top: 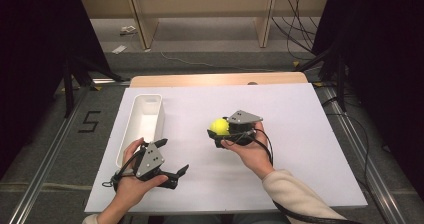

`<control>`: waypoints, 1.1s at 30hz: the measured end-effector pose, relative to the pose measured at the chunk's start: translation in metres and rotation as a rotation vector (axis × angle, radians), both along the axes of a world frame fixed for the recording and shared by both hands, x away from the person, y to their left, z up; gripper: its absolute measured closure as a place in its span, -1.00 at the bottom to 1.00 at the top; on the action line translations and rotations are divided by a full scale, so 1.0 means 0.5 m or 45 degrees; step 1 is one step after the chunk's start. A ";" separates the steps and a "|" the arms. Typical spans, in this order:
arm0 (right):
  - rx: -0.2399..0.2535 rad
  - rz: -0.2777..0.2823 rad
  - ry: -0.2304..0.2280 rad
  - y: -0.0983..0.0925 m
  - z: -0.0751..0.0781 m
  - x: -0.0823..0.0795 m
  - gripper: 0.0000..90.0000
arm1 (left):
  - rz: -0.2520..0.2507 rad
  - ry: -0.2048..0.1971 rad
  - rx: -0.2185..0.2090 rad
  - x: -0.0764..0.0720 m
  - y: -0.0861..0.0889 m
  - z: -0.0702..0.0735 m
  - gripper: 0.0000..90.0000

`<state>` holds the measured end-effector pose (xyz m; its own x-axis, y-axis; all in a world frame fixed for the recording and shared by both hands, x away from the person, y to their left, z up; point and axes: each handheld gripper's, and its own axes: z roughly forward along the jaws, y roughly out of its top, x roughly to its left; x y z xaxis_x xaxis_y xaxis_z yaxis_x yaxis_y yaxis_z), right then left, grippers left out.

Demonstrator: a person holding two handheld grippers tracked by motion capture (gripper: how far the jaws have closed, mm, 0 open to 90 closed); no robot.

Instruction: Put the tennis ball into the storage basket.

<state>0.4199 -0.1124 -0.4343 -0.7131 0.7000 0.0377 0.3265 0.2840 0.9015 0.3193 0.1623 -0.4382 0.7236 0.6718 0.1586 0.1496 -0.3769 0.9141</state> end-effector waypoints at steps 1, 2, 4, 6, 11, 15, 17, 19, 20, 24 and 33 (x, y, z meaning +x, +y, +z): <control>0.001 0.001 -0.001 0.001 0.000 0.000 -0.39 | -0.001 0.000 0.000 0.000 0.000 0.000 -1.00; 0.000 0.000 -0.001 0.002 0.001 0.000 -0.39 | -0.001 0.000 0.000 0.000 0.000 0.000 -1.00; 0.001 0.002 -0.002 0.004 0.001 0.000 -0.39 | -0.001 0.001 -0.001 0.000 0.000 0.000 -1.00; 0.001 0.003 -0.006 0.006 0.003 0.000 -0.39 | 0.001 0.004 -0.004 0.000 -0.001 -0.001 -1.00; 0.008 0.004 -0.009 0.009 0.006 0.000 -0.39 | -0.001 0.000 0.002 -0.001 -0.001 0.000 -1.00; 0.008 0.007 -0.009 0.013 0.008 0.001 -0.39 | -0.002 0.000 -0.002 0.000 -0.001 0.000 -1.00; 0.008 0.006 -0.012 0.014 0.008 0.002 -0.39 | -0.002 0.000 0.001 -0.001 -0.001 0.000 -1.00; 0.007 0.004 -0.009 0.016 0.008 0.003 -0.39 | -0.002 0.000 -0.001 -0.001 -0.001 0.000 -1.00; 0.007 0.004 -0.009 0.016 0.008 0.003 -0.39 | -0.002 -0.001 -0.001 -0.001 -0.001 0.000 -1.00; 0.017 0.000 -0.014 0.017 0.014 0.005 -0.39 | -0.005 -0.001 -0.001 -0.001 -0.001 0.000 -1.00; 0.023 -0.003 -0.017 0.023 0.016 0.008 -0.39 | -0.005 -0.001 -0.005 -0.002 -0.001 0.001 -1.00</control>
